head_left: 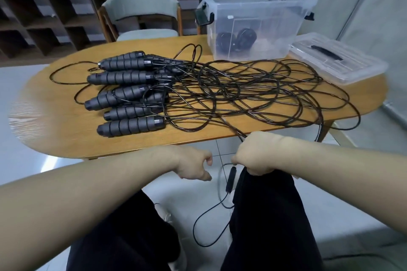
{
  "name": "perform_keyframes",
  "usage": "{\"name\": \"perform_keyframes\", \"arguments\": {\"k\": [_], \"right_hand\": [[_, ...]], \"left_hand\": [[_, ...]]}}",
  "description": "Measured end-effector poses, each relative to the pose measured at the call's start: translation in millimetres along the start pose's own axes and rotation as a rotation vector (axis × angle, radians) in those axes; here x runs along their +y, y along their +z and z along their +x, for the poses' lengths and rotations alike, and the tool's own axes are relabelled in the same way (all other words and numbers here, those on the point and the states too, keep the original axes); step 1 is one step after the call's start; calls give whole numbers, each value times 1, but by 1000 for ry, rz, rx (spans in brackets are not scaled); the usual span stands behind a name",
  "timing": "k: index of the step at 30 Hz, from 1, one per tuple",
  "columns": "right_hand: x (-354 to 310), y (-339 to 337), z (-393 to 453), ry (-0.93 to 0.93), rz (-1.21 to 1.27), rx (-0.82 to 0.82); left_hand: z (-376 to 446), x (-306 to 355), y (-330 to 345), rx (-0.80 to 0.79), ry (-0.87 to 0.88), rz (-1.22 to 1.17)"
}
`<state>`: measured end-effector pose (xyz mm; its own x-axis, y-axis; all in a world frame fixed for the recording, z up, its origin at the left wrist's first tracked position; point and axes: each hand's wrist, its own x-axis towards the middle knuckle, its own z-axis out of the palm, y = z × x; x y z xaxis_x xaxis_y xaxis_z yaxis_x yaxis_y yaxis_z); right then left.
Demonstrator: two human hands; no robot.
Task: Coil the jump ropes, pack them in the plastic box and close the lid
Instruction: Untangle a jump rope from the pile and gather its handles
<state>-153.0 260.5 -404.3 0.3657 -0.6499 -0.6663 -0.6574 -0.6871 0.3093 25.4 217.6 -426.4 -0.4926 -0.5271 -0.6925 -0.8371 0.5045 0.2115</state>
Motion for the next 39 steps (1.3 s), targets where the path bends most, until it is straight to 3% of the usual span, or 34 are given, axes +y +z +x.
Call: {"name": "perform_keyframes", "arguments": {"k": [8,13,19,22,27,29,30,33,36,37,38,39], "right_hand": [[30,-11,-29,-41,442,377],[49,-14,-48,19,534,562],[70,-17,-73,88,719,754],[74,-20,-84,99,867,905],[88,-44,-99,189,1151,1244],[92,-57,-100,222,1241,1302],[93,-65,-100,234,1258,1300],[91,-84,-94,294,1254,1281],[93,-99,-88,427,1319,1316],[94,-104,-86,462,1364,1342],[95,-110,-85,485,1422,1368],[95,-116,-85,490,1501,1389]], "left_hand": [[11,8,1,39,70,-223],[0,17,1,-85,271,-678],[-26,15,-7,-218,368,-641],[-29,16,-5,-1,399,-673],[-40,25,-13,953,531,-830],[-47,32,-20,1314,404,-858],[-49,35,-24,1407,314,-896],[-56,43,-35,1471,134,-1005],[-67,46,-30,1699,347,-818],[-70,49,-25,1697,416,-781],[-71,54,-20,1592,462,-799],[-72,62,-17,1388,499,-876]]}}
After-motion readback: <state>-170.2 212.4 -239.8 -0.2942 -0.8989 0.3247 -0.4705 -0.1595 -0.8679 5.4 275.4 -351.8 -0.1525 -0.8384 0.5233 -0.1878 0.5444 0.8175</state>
